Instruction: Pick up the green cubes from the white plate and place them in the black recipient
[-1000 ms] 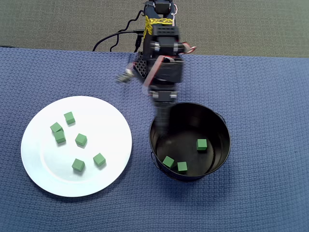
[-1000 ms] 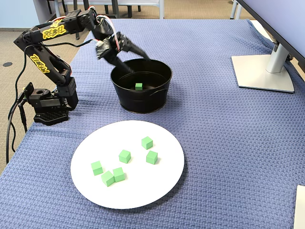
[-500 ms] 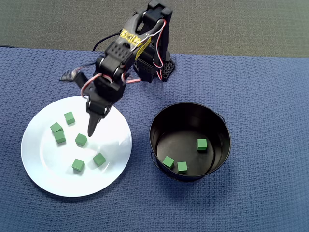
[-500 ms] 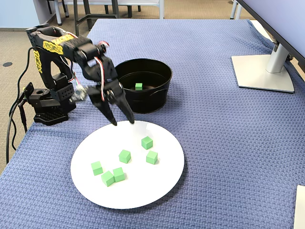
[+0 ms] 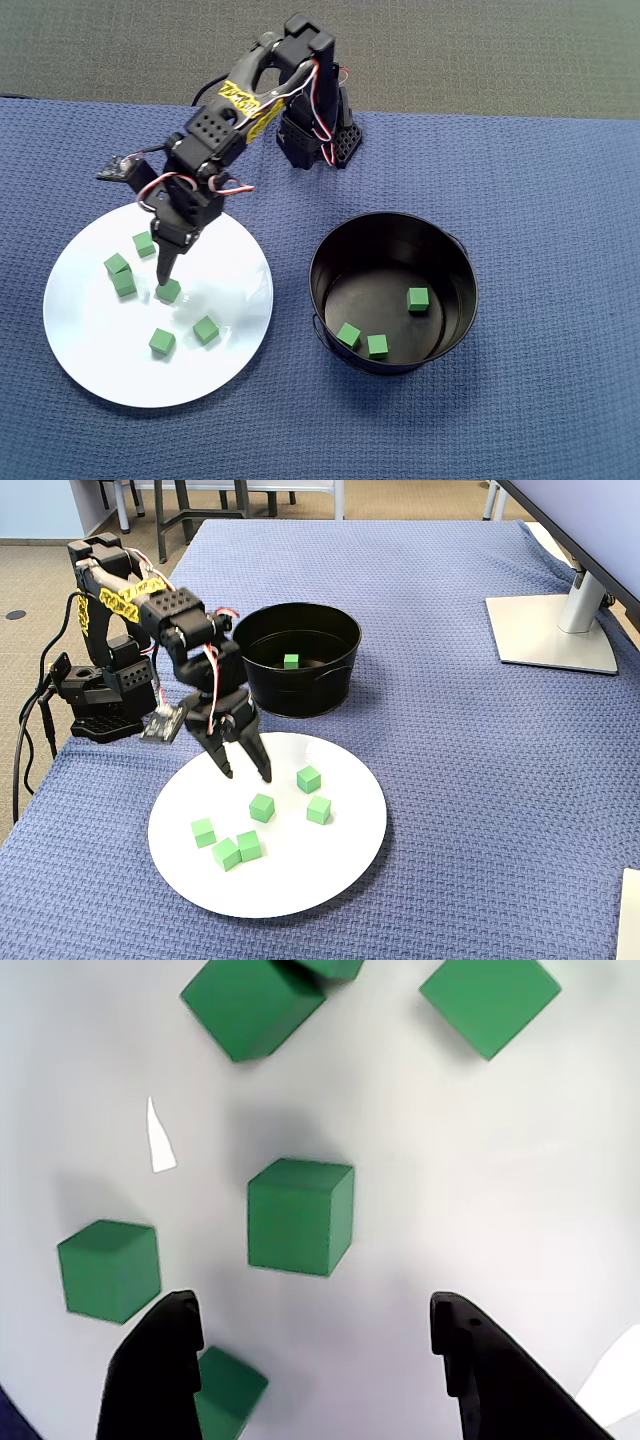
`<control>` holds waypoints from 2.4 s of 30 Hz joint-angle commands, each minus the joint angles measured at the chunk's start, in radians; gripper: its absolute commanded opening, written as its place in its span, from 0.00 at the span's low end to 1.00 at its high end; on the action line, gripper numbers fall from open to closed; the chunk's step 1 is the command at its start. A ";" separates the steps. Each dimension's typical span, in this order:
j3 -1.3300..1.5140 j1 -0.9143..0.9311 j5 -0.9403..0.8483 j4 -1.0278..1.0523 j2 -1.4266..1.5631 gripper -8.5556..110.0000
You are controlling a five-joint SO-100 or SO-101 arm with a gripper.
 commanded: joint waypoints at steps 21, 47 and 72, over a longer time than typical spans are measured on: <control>-0.569 0.003 0.031 0.281 -0.399 0.27; -0.597 -0.002 0.026 0.242 -0.465 0.11; -0.362 0.052 0.083 0.325 0.098 0.07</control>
